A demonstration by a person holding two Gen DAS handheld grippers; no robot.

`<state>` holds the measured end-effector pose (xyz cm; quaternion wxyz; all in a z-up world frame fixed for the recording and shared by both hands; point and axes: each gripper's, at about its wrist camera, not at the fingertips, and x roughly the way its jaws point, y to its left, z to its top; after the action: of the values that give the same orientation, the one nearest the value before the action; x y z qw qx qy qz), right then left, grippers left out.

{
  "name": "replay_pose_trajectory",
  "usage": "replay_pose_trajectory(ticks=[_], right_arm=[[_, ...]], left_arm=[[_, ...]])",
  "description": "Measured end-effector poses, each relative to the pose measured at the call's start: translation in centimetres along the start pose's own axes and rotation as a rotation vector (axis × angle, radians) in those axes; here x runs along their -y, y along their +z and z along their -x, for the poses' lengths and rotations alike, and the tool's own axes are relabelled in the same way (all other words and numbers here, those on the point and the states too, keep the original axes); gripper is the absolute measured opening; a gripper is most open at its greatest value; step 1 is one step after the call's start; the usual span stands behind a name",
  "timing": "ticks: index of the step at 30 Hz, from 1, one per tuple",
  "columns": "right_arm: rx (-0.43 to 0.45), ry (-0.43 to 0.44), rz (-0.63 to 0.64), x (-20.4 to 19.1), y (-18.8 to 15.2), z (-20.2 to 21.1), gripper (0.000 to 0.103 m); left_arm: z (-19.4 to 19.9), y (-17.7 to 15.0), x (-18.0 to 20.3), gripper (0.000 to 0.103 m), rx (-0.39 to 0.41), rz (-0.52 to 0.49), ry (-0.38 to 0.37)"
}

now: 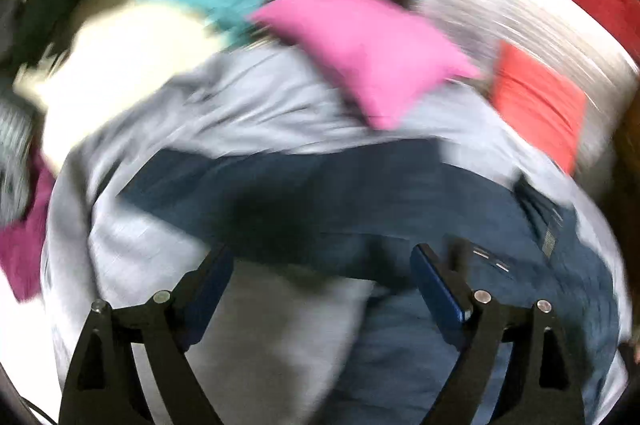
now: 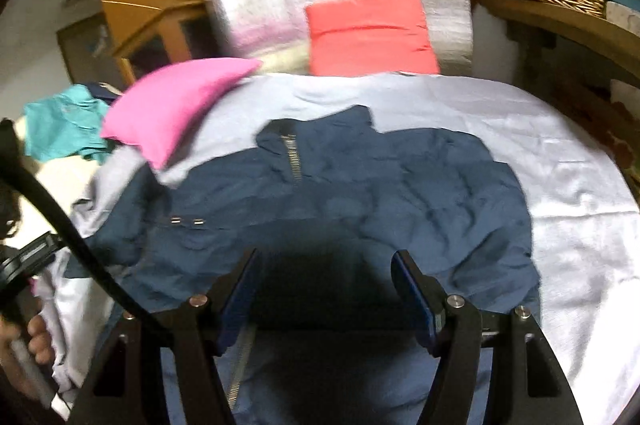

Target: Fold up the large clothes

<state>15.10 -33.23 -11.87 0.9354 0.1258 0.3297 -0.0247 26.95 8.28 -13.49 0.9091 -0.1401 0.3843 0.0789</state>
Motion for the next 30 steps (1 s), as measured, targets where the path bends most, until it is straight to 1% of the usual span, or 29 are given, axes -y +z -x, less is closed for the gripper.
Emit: replay_pose_trajectory(ticks=[2, 4, 6, 9, 12, 15, 19, 23, 24, 26, 27, 28, 29, 30], right_arm=[[0.003, 0.019, 0.008, -0.8, -0.3, 0.2, 0.071], [-0.002, 0.029, 0.011, -1.5, -0.7, 0.4, 0.071], [-0.014, 0.043, 0.006, -1.8, -0.9, 0.3, 0.071], [-0.019, 0.038, 0.014, -1.8, -0.9, -0.3, 0.071], [-0.025, 0.035, 0.000, -1.5, -1.1, -0.5, 0.071], [-0.039, 0.032, -0.016, -1.1, -1.2, -0.8, 0.071], [-0.047, 0.022, -0.003, -0.8, -1.1, -1.2, 0.071], [-0.055, 0.018, -0.003, -0.5, -1.1, -1.5, 0.071], [-0.058, 0.018, -0.003, -0.5, -1.1, -1.6, 0.071], [-0.060, 0.016, 0.000, -0.4, -1.0, -1.8, 0.071], [-0.060, 0.014, 0.002, -0.4, -1.0, -1.9, 0.071], [-0.060, 0.012, 0.003, -0.4, -0.9, -1.9, 0.071], [-0.058, 0.011, 0.001, -0.4, -0.9, -1.9, 0.071], [-0.056, 0.011, -0.004, -0.3, -0.8, -1.9, 0.071]], left_arm=[[-1.4, 0.6, -4.2, 0.090, -0.047, 0.136, 0.006], [-2.9, 1.0, -8.2, 0.090, -0.090, 0.277, -0.013], [-3.8, 0.9, -10.4, 0.090, -0.101, 0.349, -0.020], [-6.0, 1.2, -11.2, 0.090, -0.127, 0.387, -0.045], [-7.8, 1.5, -11.9, 0.090, -0.146, 0.424, -0.100], [-10.0, 1.8, -12.5, 0.090, -0.176, 0.458, -0.133], [-11.7, 2.4, -13.8, 0.090, -0.170, 0.504, -0.120], [-12.6, 3.1, -14.4, 0.087, -0.131, 0.522, -0.123], [-12.8, 3.3, -14.4, 0.084, -0.129, 0.525, -0.124], [-13.0, 3.4, -14.3, 0.075, -0.115, 0.521, -0.109], [-13.0, 3.6, -14.2, 0.065, -0.102, 0.509, -0.085], [-13.0, 3.7, -14.2, 0.050, -0.093, 0.500, -0.072], [-13.0, 3.9, -14.1, 0.039, -0.076, 0.483, -0.061], [-12.8, 4.2, -14.0, 0.021, -0.056, 0.461, -0.077]])
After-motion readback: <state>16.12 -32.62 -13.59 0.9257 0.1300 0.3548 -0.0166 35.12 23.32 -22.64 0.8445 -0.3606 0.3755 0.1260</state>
